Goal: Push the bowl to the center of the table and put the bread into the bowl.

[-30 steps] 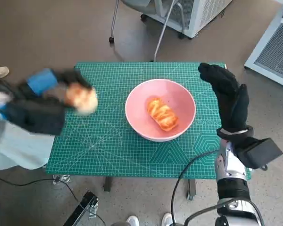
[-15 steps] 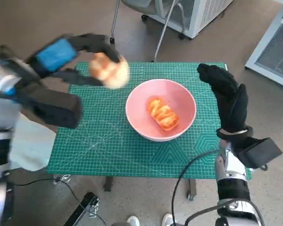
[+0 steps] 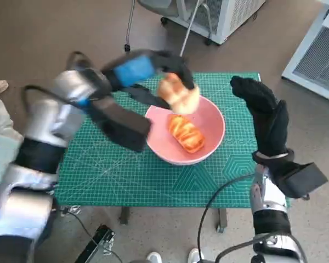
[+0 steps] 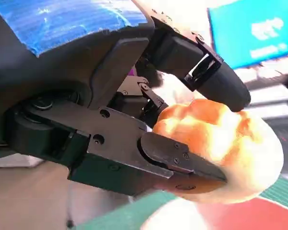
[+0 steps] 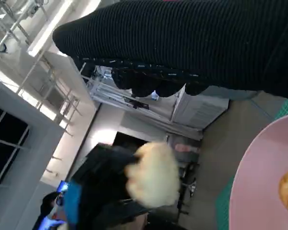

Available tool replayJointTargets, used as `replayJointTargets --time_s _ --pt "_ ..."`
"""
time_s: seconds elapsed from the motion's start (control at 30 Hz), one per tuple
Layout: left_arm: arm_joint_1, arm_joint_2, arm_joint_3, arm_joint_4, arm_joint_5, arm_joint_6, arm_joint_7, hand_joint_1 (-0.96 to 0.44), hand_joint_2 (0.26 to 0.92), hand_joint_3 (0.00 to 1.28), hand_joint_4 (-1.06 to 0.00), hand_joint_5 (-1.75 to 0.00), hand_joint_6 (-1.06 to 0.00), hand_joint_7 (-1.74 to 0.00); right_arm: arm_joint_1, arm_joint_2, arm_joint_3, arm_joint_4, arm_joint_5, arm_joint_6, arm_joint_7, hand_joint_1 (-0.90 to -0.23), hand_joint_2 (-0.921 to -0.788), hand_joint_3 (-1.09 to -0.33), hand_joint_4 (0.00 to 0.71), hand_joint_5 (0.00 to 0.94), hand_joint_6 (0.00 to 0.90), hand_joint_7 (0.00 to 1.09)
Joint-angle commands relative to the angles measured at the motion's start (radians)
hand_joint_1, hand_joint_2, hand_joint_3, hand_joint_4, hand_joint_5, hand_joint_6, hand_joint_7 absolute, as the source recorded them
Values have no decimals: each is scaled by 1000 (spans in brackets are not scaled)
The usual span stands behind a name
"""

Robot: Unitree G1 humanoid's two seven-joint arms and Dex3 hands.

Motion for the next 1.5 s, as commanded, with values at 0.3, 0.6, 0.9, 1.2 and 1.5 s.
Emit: replayJointTargets --time_s 0.3,0.6,0.9,1.2,1.5 --pt "-10 -62 -62 79 -15 126 -236 -62 895 74 -377 -147 -422 -444 42 -3 -20 -23 19 11 -17 -593 -921 -789 390 5 21 764" --pt "54 -53 -33 13 -65 171 -291 -128 901 17 -280 -5 -398 -176 41 10 -21 -48 32 12 -23 -597 -921 -765 397 8 50 748" --pt "111 -34 40 -24 -202 198 -375 -164 912 14 -283 -6 -398 -139 36 14 -13 -75 22 19 -40 -599 -921 -766 396 6 49 747" --pt "193 22 119 -91 -275 150 -325 -139 918 16 -366 -38 -489 -170 24 10 -6 -91 23 22 -37 -601 -921 -773 394 5 33 751" --pt "288 42 247 -110 -412 44 -239 -118 919 15 -510 -88 -575 -222 7 4 -1 -109 29 38 -31 -588 -921 -783 391 3 19 766"
